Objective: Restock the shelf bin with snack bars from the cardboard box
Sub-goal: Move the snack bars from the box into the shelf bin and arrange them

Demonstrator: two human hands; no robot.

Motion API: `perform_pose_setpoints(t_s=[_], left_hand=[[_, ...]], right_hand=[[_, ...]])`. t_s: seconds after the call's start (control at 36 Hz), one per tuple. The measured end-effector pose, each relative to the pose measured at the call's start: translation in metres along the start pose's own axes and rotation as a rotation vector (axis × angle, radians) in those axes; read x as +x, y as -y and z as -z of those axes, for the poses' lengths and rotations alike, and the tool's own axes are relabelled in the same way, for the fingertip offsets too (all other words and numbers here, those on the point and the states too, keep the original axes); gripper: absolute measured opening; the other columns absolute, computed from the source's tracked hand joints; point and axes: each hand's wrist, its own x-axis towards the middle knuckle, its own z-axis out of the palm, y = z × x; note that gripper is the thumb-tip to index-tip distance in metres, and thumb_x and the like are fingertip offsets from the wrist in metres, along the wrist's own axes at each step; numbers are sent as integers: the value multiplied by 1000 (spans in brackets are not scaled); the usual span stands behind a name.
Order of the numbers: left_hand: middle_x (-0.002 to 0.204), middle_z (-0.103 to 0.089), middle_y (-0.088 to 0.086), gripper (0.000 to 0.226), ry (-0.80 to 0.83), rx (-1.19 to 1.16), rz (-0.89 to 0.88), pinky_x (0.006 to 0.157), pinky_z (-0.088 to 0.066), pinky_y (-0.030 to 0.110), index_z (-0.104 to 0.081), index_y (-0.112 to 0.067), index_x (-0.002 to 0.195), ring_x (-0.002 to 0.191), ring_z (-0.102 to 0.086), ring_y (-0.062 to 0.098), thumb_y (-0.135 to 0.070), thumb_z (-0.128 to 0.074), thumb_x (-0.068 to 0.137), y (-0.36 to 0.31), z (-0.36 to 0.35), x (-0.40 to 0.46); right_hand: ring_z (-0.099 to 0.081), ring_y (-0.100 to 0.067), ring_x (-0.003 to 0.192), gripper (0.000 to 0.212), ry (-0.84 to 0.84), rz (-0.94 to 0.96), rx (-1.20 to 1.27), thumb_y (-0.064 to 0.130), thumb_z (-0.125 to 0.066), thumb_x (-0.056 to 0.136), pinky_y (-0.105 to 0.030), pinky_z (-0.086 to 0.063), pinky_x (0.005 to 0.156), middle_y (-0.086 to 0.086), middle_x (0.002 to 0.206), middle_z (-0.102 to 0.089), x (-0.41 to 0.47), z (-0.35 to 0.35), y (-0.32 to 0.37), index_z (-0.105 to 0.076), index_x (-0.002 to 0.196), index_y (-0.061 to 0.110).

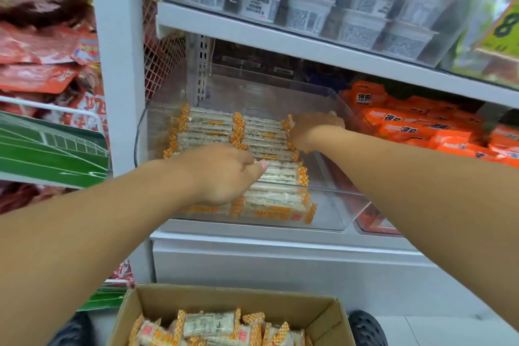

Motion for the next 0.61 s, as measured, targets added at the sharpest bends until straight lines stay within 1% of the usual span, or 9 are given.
perform_pose_setpoints(t_s=[0.06, 0.14, 0.17, 0.22, 0.28, 0.33, 0.42, 0.5, 0.61], left_hand=[[142, -53, -1, 63, 4, 7, 9, 106, -40, 42, -52, -30, 137, 130, -47, 23, -63, -15, 99, -1, 0, 1], [137, -56, 0, 64, 2, 17, 23, 103, -42, 44, -55, -30, 130, 124, -50, 25, -66, -13, 97, -1, -1, 1], [135, -56, 1, 64, -1, 20, 27, 102, -43, 45, -56, -30, 128, 123, -50, 25, -67, -13, 97, 0, -1, 1], [133, -57, 1, 64, -6, 18, 32, 101, -44, 46, -57, -31, 126, 121, -52, 26, -68, -13, 96, 1, -2, 1], [130, -58, 2, 63, -7, 20, 33, 100, -44, 46, -58, -30, 123, 119, -52, 26, -67, -14, 96, 0, -2, 1], [125, -59, 2, 62, -6, 23, 35, 98, -45, 45, -59, -29, 117, 115, -53, 26, -66, -14, 97, -1, -1, 1], [110, -57, 1, 58, 2, 19, 35, 97, -45, 45, -59, -28, 108, 106, -51, 24, -64, -15, 98, -3, 0, 1], [93, -47, -3, 50, -1, 33, 38, 94, -45, 44, -52, -30, 91, 97, -49, 22, -64, -15, 98, -4, 0, 2], [93, -48, -5, 51, 6, 33, 28, 95, -45, 43, -54, -31, 93, 99, -51, 21, -63, -15, 98, -4, 0, 2]], right_hand=[[-24, -38, 147, 59, 52, 5, -6, 17, -47, 94, -47, -34, 107, -7, 158, -36, 0, 1, 1, -37, 152, 25], [-43, -31, 135, 50, 83, 96, -58, 18, -37, 101, -41, -39, 101, -8, 156, -39, 2, 0, 1, -39, 151, 17], [-41, -30, 137, 51, 73, 118, -77, 24, -33, 104, -43, -36, 107, -7, 159, -35, 5, -3, -2, -33, 154, 17], [-22, -28, 150, 58, 58, 134, -124, 41, -22, 105, -51, -10, 121, -3, 166, -19, 13, -11, -9, -14, 160, 21], [-11, -26, 154, 75, 123, 127, -52, 68, -11, 98, -51, 6, 122, 0, 168, -8, 18, -18, -14, 1, 160, 28], [-5, -27, 154, 93, 207, 135, 142, 85, -8, 86, -48, -2, 124, -1, 168, 1, 21, -20, -14, 7, 159, 30], [3, -23, 155, 95, 280, 192, 342, 85, -8, 85, -48, -8, 124, 2, 168, 6, 22, -15, -8, 4, 160, 29], [-1, -24, 155, 96, 297, 201, 366, 85, -10, 86, -48, -12, 124, 3, 168, 5, 24, -11, -4, 1, 160, 26], [2, -28, 154, 94, 169, 173, 285, 85, -8, 86, -50, -6, 124, -1, 168, 5, 29, -18, 2, 1, 160, 27]])
